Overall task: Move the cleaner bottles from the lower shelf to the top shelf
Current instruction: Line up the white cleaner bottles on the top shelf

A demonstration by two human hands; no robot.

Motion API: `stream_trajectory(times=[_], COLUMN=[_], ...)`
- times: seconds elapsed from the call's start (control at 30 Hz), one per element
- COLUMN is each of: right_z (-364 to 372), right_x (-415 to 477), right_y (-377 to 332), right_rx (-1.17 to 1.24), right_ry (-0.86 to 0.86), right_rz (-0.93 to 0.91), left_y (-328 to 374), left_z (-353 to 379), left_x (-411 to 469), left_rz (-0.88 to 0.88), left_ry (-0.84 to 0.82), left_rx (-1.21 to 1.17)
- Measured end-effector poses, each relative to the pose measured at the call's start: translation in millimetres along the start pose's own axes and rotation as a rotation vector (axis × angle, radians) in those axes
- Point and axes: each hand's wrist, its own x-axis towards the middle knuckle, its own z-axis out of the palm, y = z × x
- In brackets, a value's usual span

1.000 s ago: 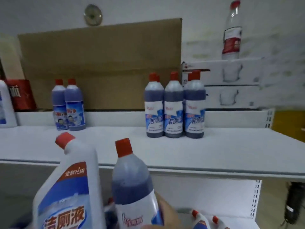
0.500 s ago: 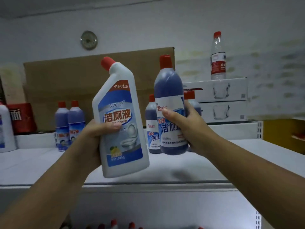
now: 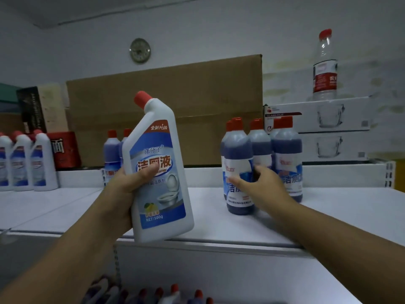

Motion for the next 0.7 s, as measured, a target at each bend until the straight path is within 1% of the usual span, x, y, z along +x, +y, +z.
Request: stream_trajectory(times=[0.03,0.07,0.1,0.13,0.17,0.2,0.23,0.3,0.37,0.43,0.5,0.7], right_z=[-1.8,-3.8,-5.2,-4.3,-0.1,8.1,20.6,53.0,86.2,115.7,143.3,217.6], right_x=[-3.3,-8.5,-16.1,-25.0,-33.5,-41.2,-48.4,-60.4,-69.9,-79.4,-89.6,-118.0], right_y=[-0.6,-3.6,-11.5,-23.0,-34.9,-45.6,-53.8,-64.1,-68.4,-71.9,-74.1,-95.4], right_rx=[-0.072,-0.108,-0.068,0.04,0.162,0.256,0.32,0.389,0.451,0.515,0.556,0.662], right_ry=[0.099,0.228,0.335,0.37,0.31,0.182,0.016,-0.301,-0.493,-0.611,-0.704,-0.918], right_rz=[-0.054,-0.151,-0.278,-0.386,-0.433,-0.43,-0.398,-0.339,-0.304,-0.244,-0.196,-0.224], left_y=[0.7,2.7,5.6,8.9,10.8,11.9,12.4,12.6,14.5,21.5,33.5,67.2], left_z=[-4.8,-8.9,-12.8,-16.3,-20.6,-24.7,-29.0,-41.1,-52.0,-64.7,-73.9,-107.6], left_x=[-2.1,-4.7,-7.2,-9.6,-10.8,-11.7,-12.8,-16.9,-26.7,-39.9,-53.0,-88.7], left_rz=[0.009,0.024,0.04,0.059,0.076,0.089,0.097,0.122,0.135,0.149,0.127,0.141], left_ry=[0.027,0.047,0.063,0.075,0.092,0.115,0.146,0.251,0.383,0.493,0.6,0.909], left_rx=[0.01,0.022,0.036,0.046,0.054,0.063,0.069,0.064,0.078,0.09,0.132,0.299])
